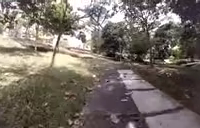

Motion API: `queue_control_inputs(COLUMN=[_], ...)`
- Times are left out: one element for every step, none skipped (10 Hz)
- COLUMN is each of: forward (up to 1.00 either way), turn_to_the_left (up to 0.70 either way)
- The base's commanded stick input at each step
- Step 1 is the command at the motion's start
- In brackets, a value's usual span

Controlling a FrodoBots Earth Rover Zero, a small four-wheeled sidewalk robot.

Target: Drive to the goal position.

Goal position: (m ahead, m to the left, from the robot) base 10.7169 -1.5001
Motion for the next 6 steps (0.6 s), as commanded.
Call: queue_control_inputs(forward=[1.00,1.00,1.00,1.00,1.00,1.00], turn_to_the_left=[0.00,0.00,0.00,0.00,0.00,0.00])
